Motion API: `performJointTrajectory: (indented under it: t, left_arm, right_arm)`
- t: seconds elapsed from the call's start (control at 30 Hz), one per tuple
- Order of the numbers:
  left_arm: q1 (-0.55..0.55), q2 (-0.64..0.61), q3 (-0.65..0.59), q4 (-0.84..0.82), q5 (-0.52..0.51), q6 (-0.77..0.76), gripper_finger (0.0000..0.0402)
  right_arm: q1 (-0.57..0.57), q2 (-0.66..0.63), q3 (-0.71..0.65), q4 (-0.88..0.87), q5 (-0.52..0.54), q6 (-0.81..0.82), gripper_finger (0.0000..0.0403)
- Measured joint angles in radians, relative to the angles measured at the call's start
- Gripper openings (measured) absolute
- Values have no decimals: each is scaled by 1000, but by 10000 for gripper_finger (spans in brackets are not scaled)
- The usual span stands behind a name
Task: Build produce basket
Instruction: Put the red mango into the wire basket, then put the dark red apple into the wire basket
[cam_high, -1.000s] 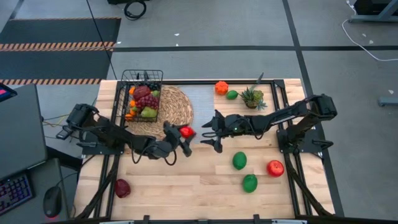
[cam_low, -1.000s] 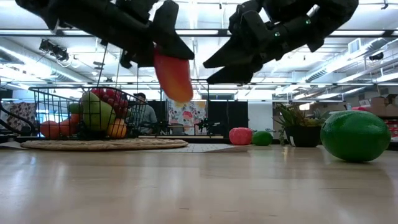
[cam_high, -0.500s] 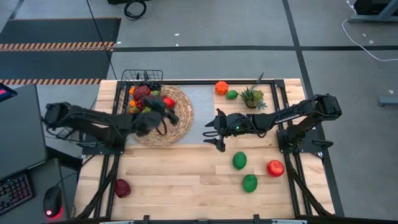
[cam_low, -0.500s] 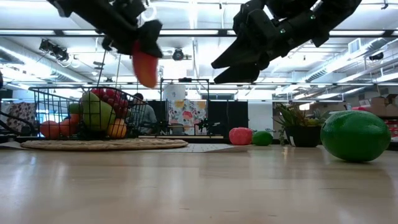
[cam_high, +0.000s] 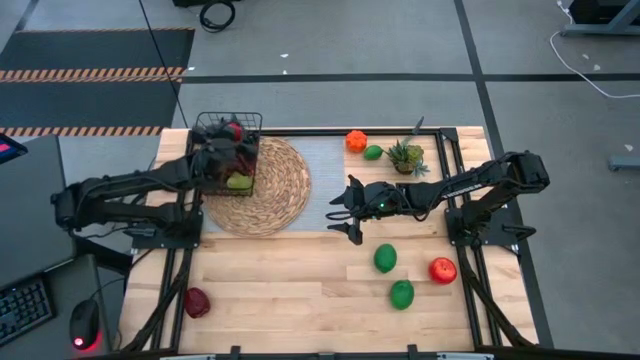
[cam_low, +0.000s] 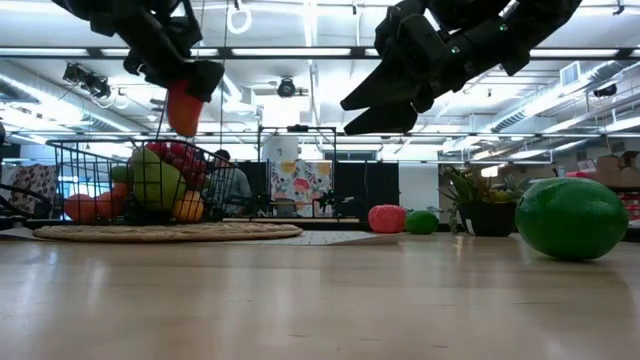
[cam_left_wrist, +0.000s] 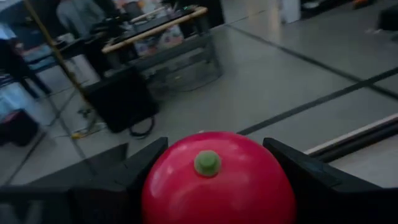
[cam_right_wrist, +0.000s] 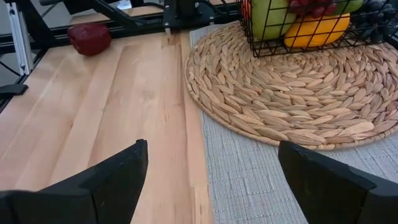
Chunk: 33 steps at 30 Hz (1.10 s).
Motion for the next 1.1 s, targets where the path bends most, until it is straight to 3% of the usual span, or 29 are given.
performJointTrajectory:
  t: [0.2, 0.63, 0.93, 1.1]
  left_arm:
    - [69, 17, 0, -42, 4, 76, 289]
    - [141, 16, 0, -188, 87, 4, 387]
    - [88, 15, 0, -161, 124, -108, 390]
    - [5, 15, 0, -157, 205, -220, 390]
  right_arm:
    - [0, 0, 0, 0, 0, -8, 365]
    - [-1, 0, 0, 2, 5, -34, 365]
    - [-3, 0, 0, 2, 19, -57, 365]
    - [-8, 0, 0, 1, 39, -67, 365]
